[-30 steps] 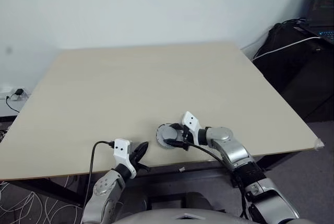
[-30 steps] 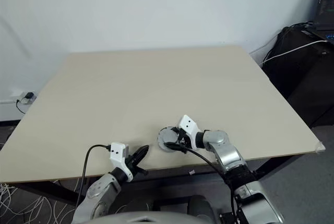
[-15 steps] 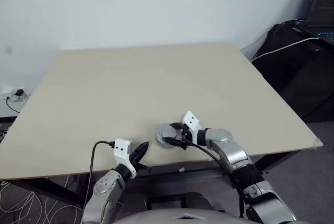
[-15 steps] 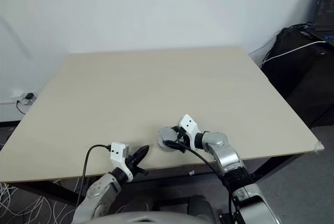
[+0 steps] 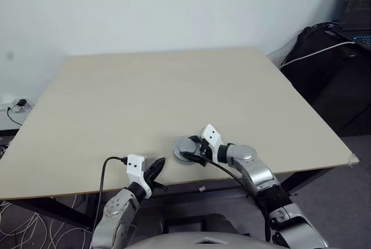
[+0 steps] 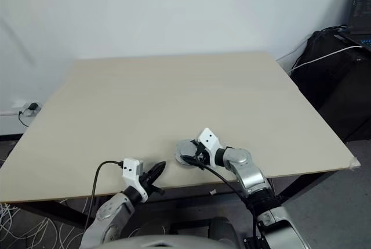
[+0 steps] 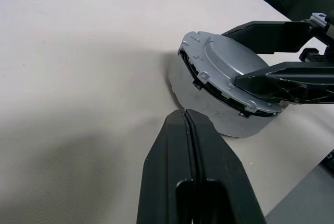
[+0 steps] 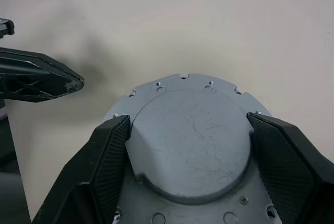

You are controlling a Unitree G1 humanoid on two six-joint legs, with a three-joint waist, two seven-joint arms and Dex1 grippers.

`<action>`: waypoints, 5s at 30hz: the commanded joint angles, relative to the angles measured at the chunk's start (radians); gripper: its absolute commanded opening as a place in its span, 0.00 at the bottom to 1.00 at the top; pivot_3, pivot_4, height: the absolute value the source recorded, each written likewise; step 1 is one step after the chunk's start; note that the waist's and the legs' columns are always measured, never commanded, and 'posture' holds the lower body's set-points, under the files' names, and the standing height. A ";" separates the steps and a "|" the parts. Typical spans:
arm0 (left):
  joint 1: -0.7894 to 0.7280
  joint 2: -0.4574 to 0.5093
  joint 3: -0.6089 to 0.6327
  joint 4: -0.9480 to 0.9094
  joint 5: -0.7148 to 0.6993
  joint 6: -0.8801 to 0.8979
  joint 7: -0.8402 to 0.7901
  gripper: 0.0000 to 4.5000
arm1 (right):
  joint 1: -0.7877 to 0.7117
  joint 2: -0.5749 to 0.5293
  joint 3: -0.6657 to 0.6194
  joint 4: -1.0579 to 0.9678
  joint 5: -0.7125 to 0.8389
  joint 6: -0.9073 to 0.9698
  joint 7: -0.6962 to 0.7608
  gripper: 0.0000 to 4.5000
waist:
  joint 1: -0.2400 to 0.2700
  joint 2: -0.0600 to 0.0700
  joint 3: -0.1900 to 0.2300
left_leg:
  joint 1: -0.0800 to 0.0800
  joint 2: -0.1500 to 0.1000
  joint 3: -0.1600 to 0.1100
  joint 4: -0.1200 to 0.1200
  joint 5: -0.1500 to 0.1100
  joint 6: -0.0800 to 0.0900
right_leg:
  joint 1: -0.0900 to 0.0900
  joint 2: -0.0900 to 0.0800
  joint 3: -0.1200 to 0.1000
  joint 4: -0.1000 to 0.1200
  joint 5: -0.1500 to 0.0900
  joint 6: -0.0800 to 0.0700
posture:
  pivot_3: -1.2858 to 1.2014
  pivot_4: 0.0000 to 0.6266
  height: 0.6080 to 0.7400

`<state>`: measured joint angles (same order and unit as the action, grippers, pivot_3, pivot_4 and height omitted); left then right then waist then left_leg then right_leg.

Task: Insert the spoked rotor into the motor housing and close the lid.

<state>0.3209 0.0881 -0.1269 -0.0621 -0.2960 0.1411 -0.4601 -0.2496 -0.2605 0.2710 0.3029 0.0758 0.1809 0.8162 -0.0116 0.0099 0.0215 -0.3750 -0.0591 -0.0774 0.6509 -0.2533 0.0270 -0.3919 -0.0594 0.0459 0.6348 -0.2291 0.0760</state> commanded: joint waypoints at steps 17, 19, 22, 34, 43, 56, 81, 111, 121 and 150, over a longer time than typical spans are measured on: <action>-0.016 -0.009 0.012 0.008 -0.011 -0.039 -0.019 0.00 | -0.046 -0.041 0.029 0.004 -0.037 0.082 0.003 0.73 | 0.000 0.000 -0.001 | 0.001 0.000 0.000 0.000 0.000 0.000 | 0.001 0.000 0.000 0.000 0.000 0.000 | 0.52 0.00 1.00; -0.017 -0.011 0.013 0.013 -0.011 -0.044 -0.020 0.00 | -0.048 -0.043 0.031 0.006 -0.039 0.083 0.003 0.73 | 0.000 0.000 -0.001 | 0.001 0.000 0.000 0.000 0.000 0.000 | 0.001 0.000 0.000 0.000 0.000 0.000 | 0.52 0.00 1.00; -0.017 -0.013 0.013 0.017 -0.011 -0.047 -0.021 0.00 | -0.050 -0.045 0.034 0.009 -0.043 0.081 0.000 0.73 | 0.000 0.000 -0.001 | 0.001 0.000 0.000 0.000 0.000 0.000 | 0.001 0.000 0.000 0.000 0.000 0.000 | 0.52 0.00 1.00; -0.015 -0.012 0.013 0.000 -0.012 -0.036 -0.020 0.00 | -0.043 -0.086 0.063 0.001 -0.048 0.073 0.056 0.73 | 0.002 0.000 -0.001 | 0.001 0.000 0.000 0.000 0.000 0.000 | 0.002 -0.001 0.000 -0.001 0.000 0.000 | 0.52 0.00 1.00; -0.012 -0.011 0.009 -0.028 -0.014 -0.017 -0.011 0.00 | -0.048 -0.093 0.071 0.009 -0.069 0.071 0.040 0.73 | 0.003 0.001 -0.001 | 0.000 0.000 0.000 0.000 0.000 0.000 | 0.002 -0.001 -0.001 -0.003 0.000 0.001 | 0.52 0.00 1.00; -0.005 -0.011 0.002 -0.057 -0.015 0.003 0.004 0.00 | -0.054 -0.116 0.105 0.027 -0.119 0.058 -0.003 0.73 | 0.004 0.001 -0.002 | 0.001 0.000 0.000 0.000 0.000 0.000 | 0.003 -0.001 -0.001 -0.003 0.000 0.001 | 0.52 0.00 1.00; -0.396 0.130 0.028 0.013 -0.130 0.384 -0.125 0.00 | -0.031 -0.072 0.102 0.000 -0.089 0.069 -0.011 0.73 | 0.000 0.000 -0.001 | 0.009 0.000 -0.001 -0.002 0.001 0.002 | 0.011 0.000 -0.002 -0.005 0.000 0.001 | 0.52 0.00 1.00; -0.544 0.059 -0.006 0.117 -0.098 0.779 -0.015 0.00 | -0.017 -0.065 0.093 -0.039 -0.085 0.080 -0.022 0.73 | -0.001 -0.003 0.000 | 0.012 0.000 -0.002 -0.004 0.000 0.000 | 0.014 -0.001 -0.001 -0.006 0.000 0.002 | 0.52 0.00 1.00; -0.542 0.048 -0.009 0.115 -0.097 0.788 -0.016 0.00 | -0.016 -0.063 0.081 -0.064 -0.060 0.100 0.000 1.00 | 0.001 -0.003 0.000 | 0.012 -0.001 -0.002 -0.004 0.000 0.000 | 0.015 -0.002 -0.002 -0.007 -0.001 0.003 | 0.52 0.00 1.00; -0.527 0.034 -0.027 0.113 -0.101 0.783 -0.032 0.00 | 0.118 -0.122 -0.271 -0.471 0.298 0.601 -0.139 1.00 | 0.034 -0.005 0.003 | -0.001 -0.003 -0.005 -0.004 -0.002 0.001 | 0.004 -0.003 -0.002 -0.008 -0.003 0.003 | 0.52 0.00 1.00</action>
<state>-0.2152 0.1234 -0.1266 0.0411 -0.3990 0.9065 -0.4861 -0.1229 -0.3873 0.0632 -0.0936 0.3056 0.6909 0.7069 0.0229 0.0054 0.0246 -0.3783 -0.0618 -0.0824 0.6471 -0.2549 0.0280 -0.3908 -0.0627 0.0438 0.6268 -0.2315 0.0792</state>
